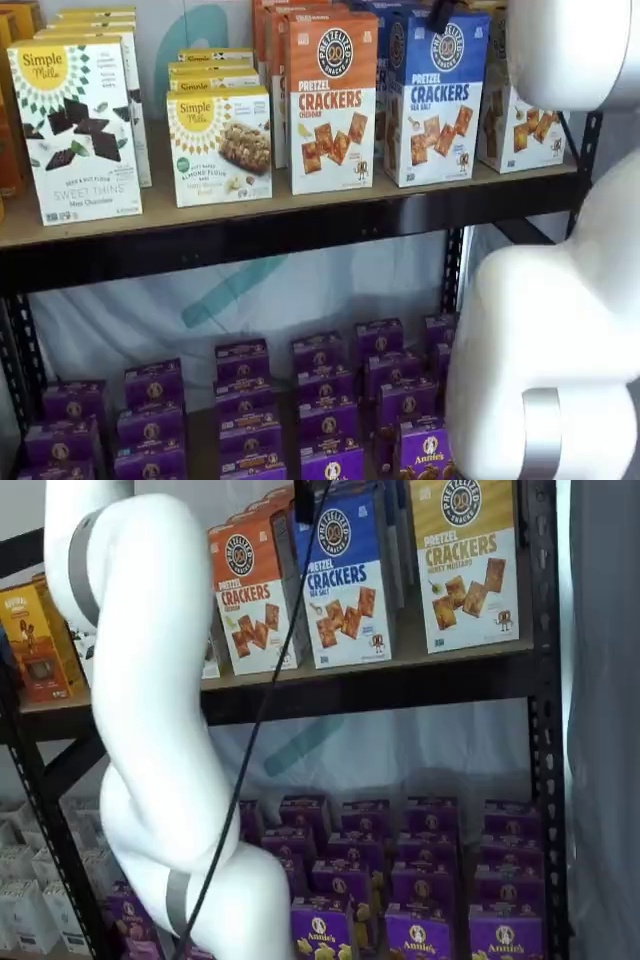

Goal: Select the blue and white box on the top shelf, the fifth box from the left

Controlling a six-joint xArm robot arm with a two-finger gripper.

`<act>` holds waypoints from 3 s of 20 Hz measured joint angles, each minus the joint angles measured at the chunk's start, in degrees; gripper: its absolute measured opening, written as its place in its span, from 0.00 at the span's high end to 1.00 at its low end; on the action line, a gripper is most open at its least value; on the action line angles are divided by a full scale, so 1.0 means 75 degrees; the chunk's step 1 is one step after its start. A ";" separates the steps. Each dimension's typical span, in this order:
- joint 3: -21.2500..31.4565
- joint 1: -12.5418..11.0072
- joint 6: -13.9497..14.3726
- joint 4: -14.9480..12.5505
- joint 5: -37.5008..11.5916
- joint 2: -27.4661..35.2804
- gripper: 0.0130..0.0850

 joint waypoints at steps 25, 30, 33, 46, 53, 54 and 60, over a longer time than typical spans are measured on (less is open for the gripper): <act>-0.0972 -0.0097 -0.0016 -0.0029 0.0680 0.0758 0.00; -0.1045 0.0029 -0.0041 -0.0317 0.0724 0.0896 0.00; -0.0917 0.0123 -0.0070 -0.0527 0.0610 0.0878 0.00; -0.1012 0.0456 -0.0062 -0.1303 0.0938 0.1070 0.00; -0.0859 0.0545 -0.0065 -0.1515 0.0868 0.1002 0.00; -0.0835 0.0559 -0.0068 -0.1552 0.0851 0.0988 0.00; -0.0653 0.0629 -0.0074 -0.1729 0.0720 0.0894 0.00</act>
